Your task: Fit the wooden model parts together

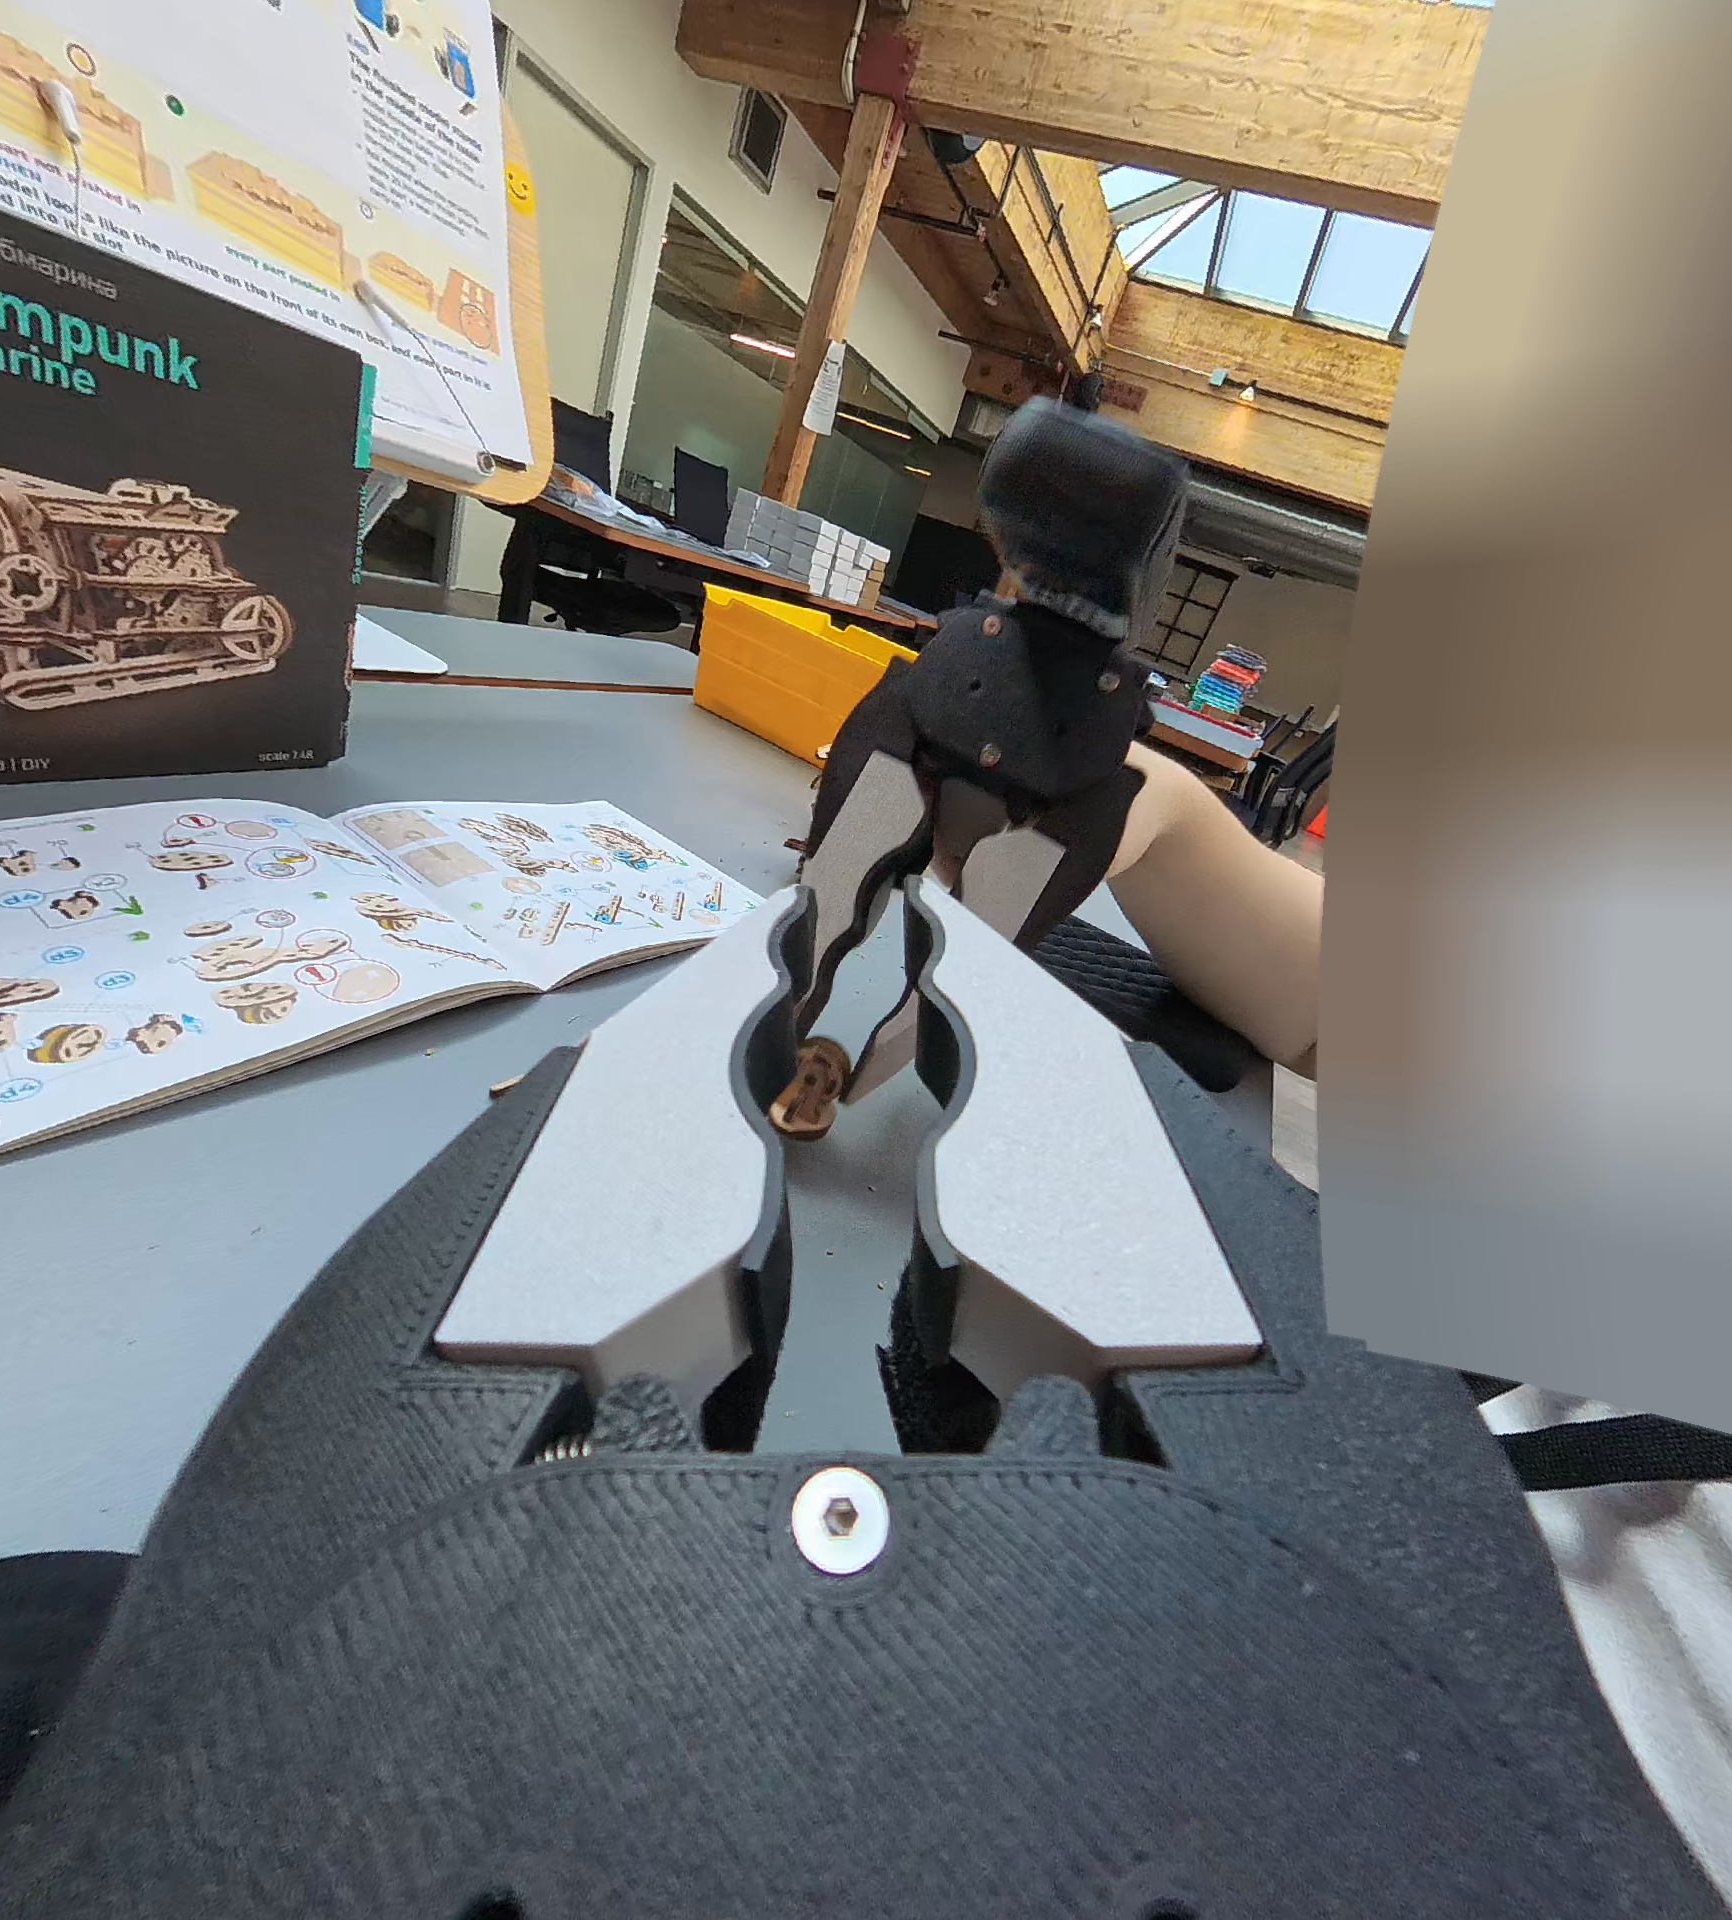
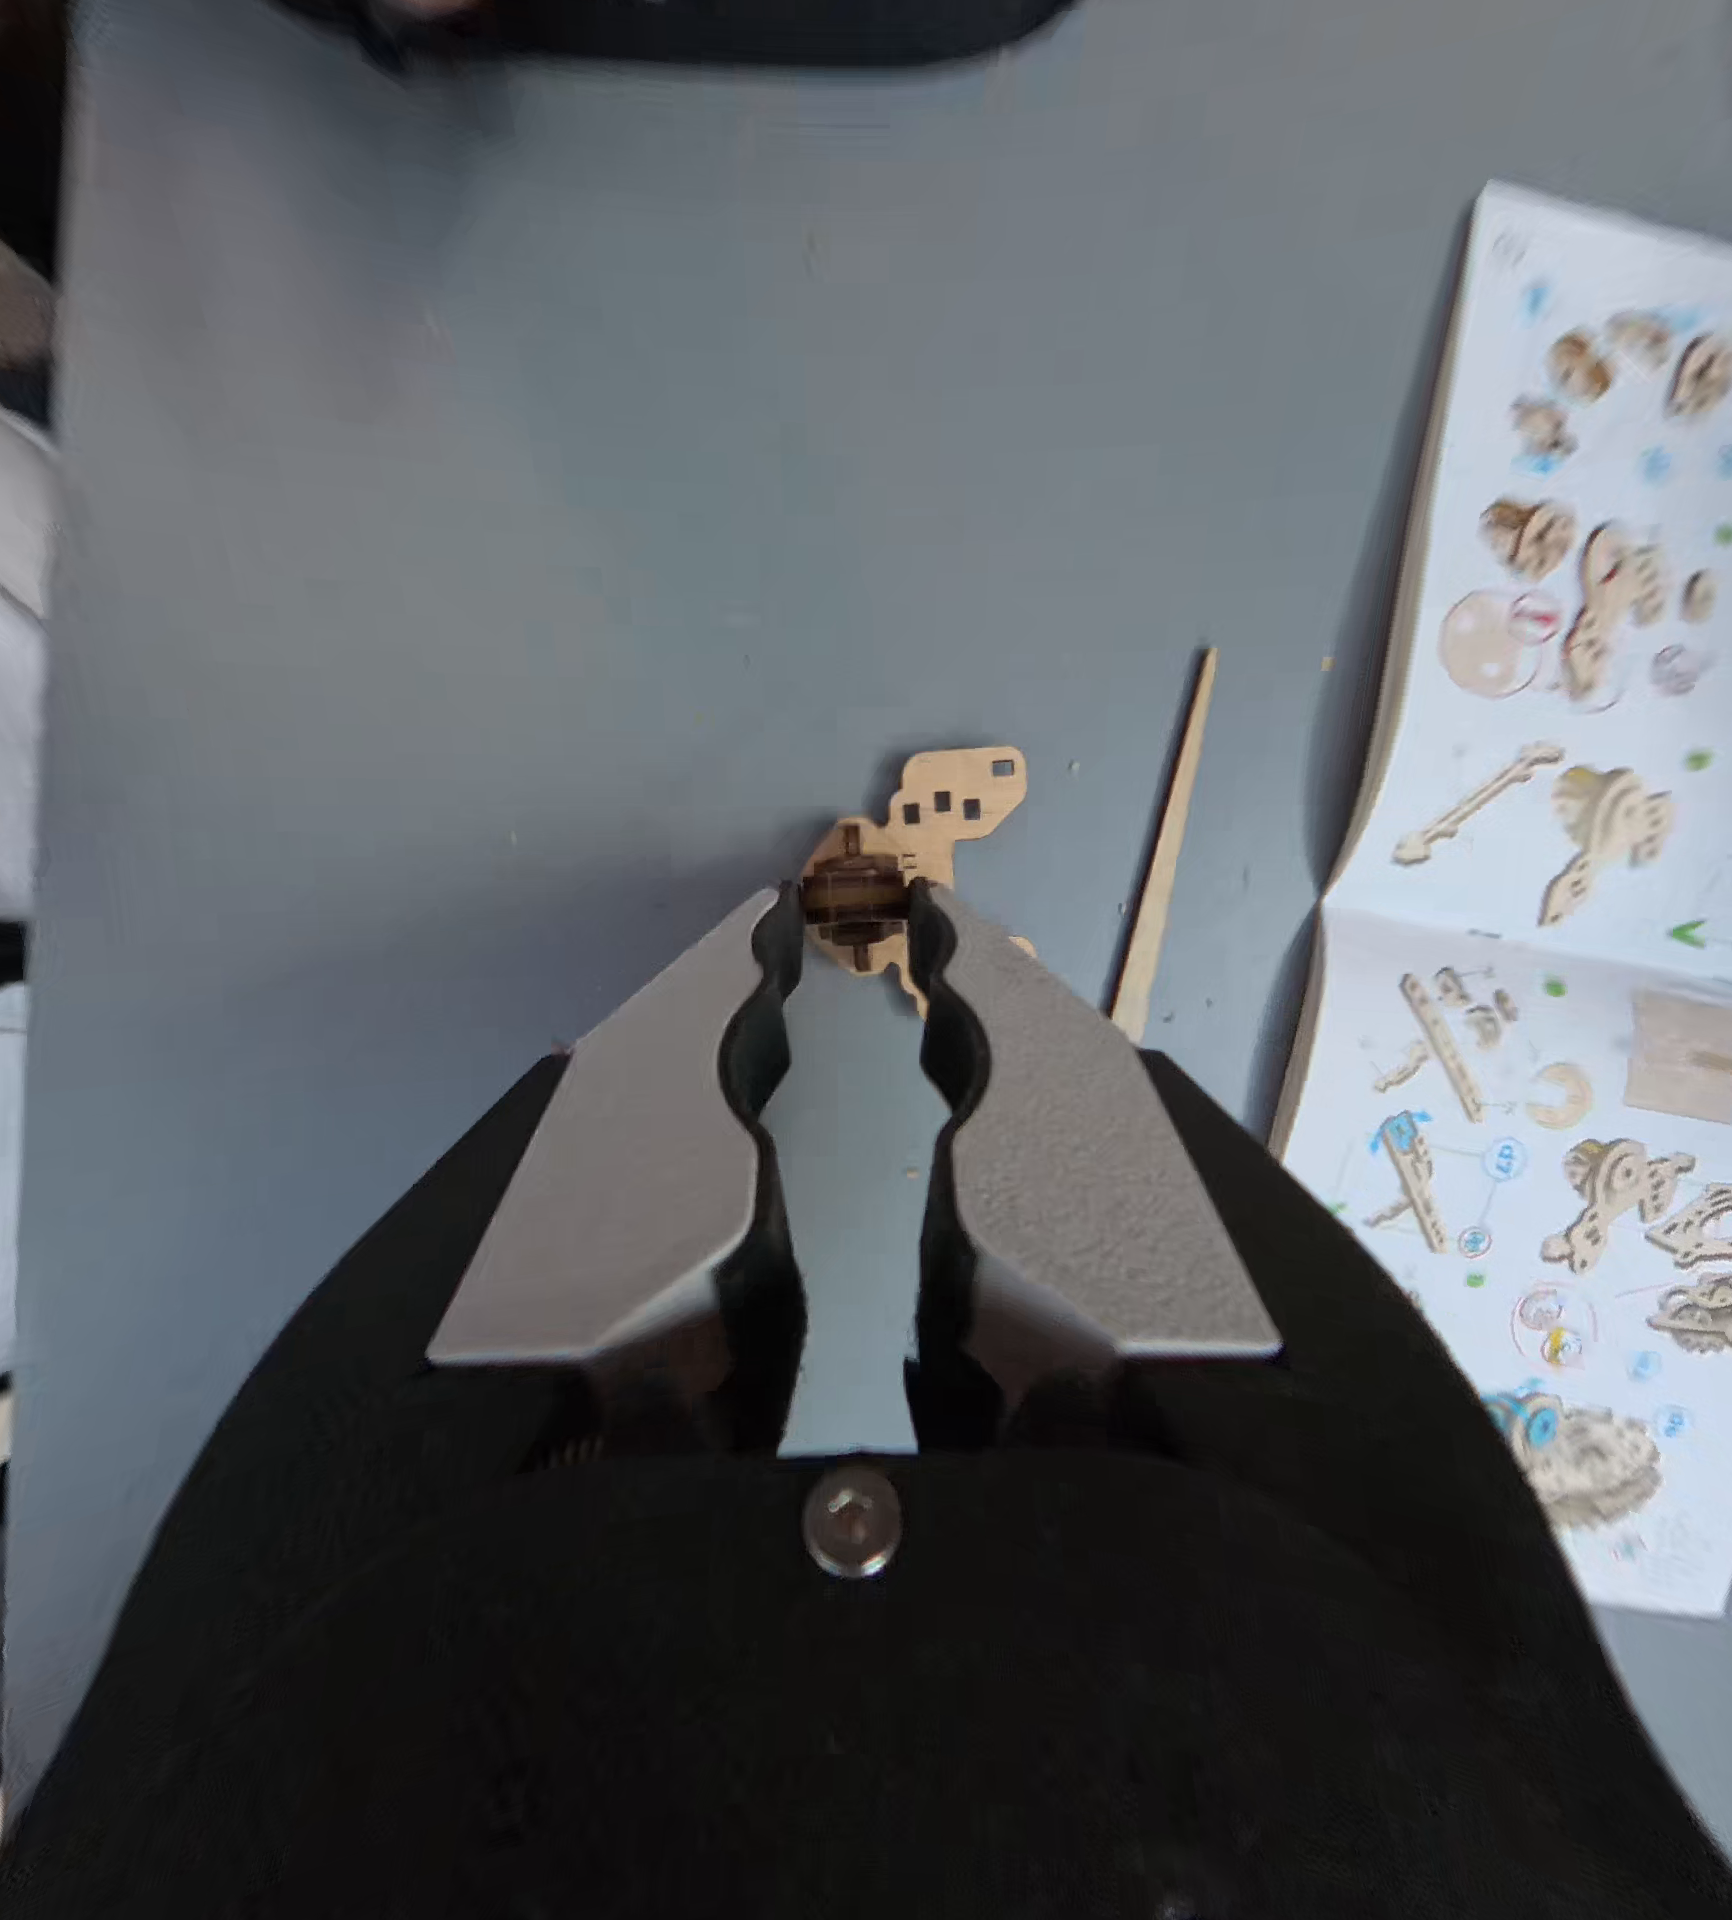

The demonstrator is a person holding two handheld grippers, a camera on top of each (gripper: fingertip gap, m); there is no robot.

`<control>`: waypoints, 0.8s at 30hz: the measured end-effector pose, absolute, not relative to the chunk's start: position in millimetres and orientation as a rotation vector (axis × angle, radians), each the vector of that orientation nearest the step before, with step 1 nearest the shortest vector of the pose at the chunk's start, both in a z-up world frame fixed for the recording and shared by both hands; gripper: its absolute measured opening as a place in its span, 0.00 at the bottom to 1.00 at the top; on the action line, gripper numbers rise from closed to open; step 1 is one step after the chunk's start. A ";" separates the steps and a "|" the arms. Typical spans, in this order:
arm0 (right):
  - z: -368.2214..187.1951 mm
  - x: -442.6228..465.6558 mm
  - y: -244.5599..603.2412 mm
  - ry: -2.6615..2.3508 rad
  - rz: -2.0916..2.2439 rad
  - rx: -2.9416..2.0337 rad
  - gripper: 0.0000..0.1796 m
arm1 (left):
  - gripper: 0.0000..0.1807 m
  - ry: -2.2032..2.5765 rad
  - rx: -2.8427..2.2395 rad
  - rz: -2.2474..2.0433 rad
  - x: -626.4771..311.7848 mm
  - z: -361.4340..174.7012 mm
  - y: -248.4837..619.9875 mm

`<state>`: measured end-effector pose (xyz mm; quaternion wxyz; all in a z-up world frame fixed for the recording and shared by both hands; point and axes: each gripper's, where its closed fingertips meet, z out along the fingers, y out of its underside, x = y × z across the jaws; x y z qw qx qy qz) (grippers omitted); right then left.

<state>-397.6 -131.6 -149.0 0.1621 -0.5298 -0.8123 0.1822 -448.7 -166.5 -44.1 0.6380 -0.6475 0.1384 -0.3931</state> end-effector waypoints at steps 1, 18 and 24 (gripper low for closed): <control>-150.8 -402.2 -132.7 -2.307 0.524 -1.481 0.11 | 0.08 0.317 -1.481 -0.904 -448.4 -44.3 -166.7; -158.8 -384.9 -128.5 -2.406 0.306 -1.551 0.13 | 0.05 0.335 -1.480 -0.900 -445.9 -44.4 -168.1; -158.3 -386.9 -128.5 -2.385 0.360 -1.596 0.11 | 0.04 0.336 -1.477 -0.903 -445.9 -44.0 -168.5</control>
